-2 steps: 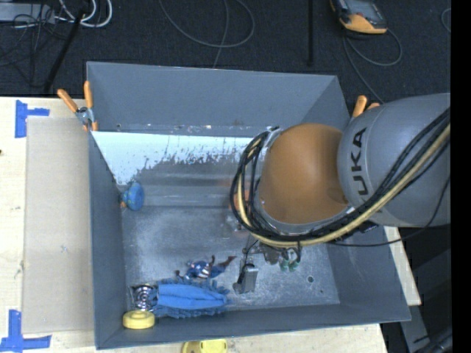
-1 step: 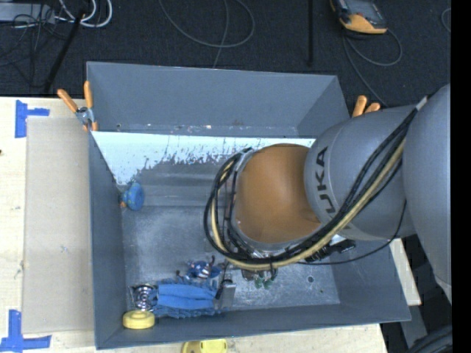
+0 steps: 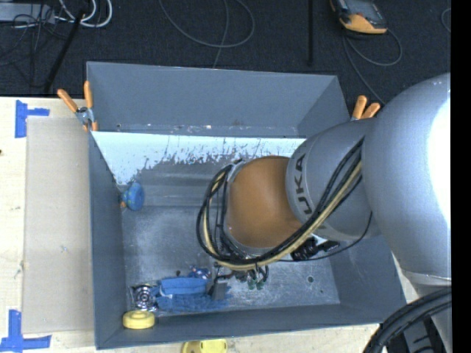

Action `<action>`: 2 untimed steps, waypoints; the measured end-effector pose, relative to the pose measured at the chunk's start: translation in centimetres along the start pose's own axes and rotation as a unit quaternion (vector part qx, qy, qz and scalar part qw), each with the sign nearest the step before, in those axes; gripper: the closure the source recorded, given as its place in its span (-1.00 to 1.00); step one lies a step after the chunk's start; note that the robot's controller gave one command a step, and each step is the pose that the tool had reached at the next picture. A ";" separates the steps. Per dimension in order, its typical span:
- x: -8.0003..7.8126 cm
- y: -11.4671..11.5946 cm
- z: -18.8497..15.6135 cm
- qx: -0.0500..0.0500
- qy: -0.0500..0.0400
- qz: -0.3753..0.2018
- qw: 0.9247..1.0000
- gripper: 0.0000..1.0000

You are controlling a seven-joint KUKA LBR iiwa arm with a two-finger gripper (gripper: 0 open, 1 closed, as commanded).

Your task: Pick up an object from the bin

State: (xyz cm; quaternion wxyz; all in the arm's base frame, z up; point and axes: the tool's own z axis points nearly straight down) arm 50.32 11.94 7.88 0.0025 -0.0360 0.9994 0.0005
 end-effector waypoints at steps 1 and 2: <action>0.0 0.0 0.0 0.000 0.000 0.001 1.000 1.00; 0.6 -0.2 -19.6 0.001 0.004 -0.012 1.000 1.00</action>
Offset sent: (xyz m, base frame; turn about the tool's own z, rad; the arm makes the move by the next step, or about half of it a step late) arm -0.0070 -0.0035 0.2143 -0.0283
